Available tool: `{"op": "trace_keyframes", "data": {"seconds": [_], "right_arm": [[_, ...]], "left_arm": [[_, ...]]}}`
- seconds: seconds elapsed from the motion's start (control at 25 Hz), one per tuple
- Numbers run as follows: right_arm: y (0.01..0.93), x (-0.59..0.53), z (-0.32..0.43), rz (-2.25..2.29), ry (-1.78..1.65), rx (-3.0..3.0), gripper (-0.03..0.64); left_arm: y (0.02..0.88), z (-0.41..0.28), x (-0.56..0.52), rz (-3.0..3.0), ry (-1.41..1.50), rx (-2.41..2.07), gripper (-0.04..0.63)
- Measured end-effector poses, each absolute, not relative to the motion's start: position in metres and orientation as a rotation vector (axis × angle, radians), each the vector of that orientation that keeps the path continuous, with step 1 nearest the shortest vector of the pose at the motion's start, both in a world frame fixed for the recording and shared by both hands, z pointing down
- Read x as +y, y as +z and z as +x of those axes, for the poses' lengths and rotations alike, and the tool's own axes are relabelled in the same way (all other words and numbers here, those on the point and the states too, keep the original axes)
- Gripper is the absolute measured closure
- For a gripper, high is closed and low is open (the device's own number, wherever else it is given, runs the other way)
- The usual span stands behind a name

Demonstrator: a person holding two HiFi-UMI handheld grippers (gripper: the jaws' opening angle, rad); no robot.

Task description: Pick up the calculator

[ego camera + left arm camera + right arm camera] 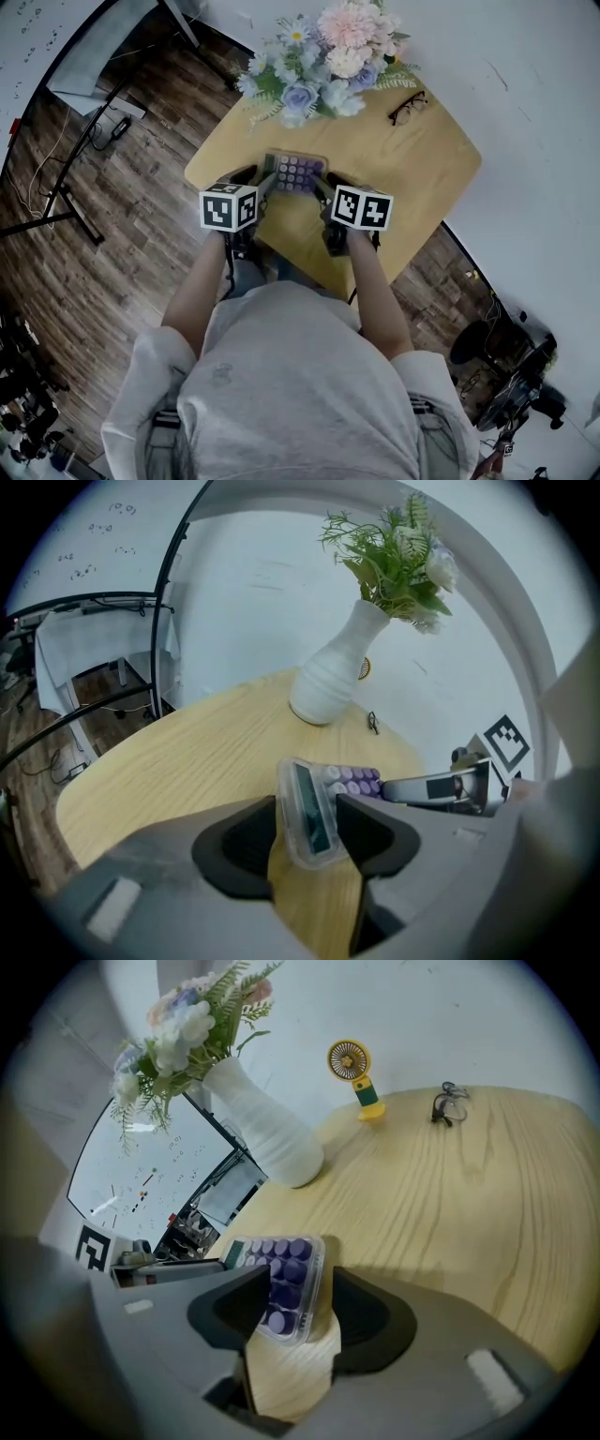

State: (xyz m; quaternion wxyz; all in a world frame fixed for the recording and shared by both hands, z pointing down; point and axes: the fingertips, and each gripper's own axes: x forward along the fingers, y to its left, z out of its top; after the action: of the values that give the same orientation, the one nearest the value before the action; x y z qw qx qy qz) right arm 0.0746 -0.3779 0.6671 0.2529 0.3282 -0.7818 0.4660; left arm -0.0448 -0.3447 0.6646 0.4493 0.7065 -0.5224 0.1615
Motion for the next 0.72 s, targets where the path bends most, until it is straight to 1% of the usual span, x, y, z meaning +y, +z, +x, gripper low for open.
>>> {"op": "trace_keyframes", "data": {"seconds": [0.12,0.32,0.72], "right_arm": [[0.669,-0.378,0.072,0.886,1.290,-2.125,0.402],[0.669,-0.376,0.066,0.859,1.314,-2.133,0.409],[0.660,-0.373,0.063,0.899,1.229,-2.170,0.418]], "left_arm": [[0.668,-0.044,-0.345,1.734,0.394,-1.283,0.387],[0.668,-0.041,-0.346,1.740,0.398,-1.278,0.393],[0.651,-0.041,-0.345,1.807,0.433,-1.321,0.394]]}}
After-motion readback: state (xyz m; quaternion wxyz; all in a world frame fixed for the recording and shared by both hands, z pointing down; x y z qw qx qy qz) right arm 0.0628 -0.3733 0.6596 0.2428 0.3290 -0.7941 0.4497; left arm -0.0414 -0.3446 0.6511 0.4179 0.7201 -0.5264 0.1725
